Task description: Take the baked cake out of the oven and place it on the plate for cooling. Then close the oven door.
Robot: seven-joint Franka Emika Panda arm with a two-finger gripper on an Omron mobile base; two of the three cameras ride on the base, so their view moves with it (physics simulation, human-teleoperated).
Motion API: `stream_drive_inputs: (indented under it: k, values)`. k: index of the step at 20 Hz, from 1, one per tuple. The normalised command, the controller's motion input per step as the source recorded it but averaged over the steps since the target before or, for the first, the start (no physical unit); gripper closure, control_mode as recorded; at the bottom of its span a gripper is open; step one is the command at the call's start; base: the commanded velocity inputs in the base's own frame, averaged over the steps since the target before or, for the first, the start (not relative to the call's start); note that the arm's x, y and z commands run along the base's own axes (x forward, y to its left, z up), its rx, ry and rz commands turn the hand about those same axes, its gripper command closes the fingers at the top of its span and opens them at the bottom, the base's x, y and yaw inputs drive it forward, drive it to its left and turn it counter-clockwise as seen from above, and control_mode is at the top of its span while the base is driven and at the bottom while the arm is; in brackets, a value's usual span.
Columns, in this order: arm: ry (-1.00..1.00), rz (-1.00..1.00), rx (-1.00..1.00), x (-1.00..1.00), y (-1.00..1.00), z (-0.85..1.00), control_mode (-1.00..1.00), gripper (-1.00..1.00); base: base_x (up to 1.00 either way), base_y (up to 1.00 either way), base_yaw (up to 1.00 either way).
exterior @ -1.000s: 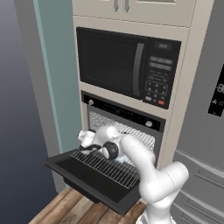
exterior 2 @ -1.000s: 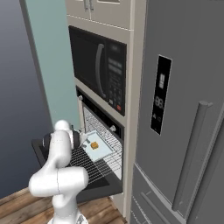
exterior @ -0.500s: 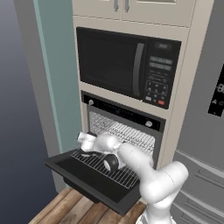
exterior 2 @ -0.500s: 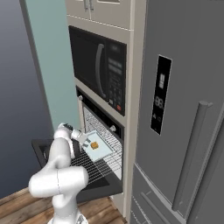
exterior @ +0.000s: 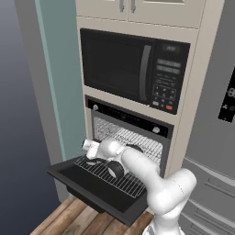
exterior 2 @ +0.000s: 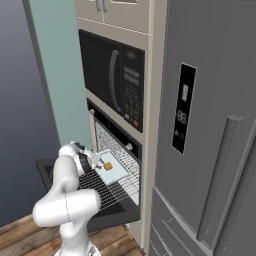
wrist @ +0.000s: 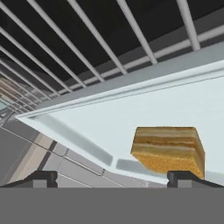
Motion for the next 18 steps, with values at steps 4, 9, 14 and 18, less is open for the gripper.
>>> stream_drive_inputs:
  k: [4,9,14,18]
  values:
    - [0.0,0.01,0.0,0.0,0.0,-0.13,-1.0,-1.0,0.0,0.0,0.0]
    - [0.0,0.0,0.0,0.09,0.0,0.0,-1.0,-1.0,0.0,0.0,0.0]
    - [0.0,0.0,0.0,0.19,0.0,-0.03,-1.0,-1.0,0.0,0.0,0.0]
    - [-0.01,0.0,0.0,0.23,0.0,-0.09,-1.0,-1.0,0.0,0.0,0.0]
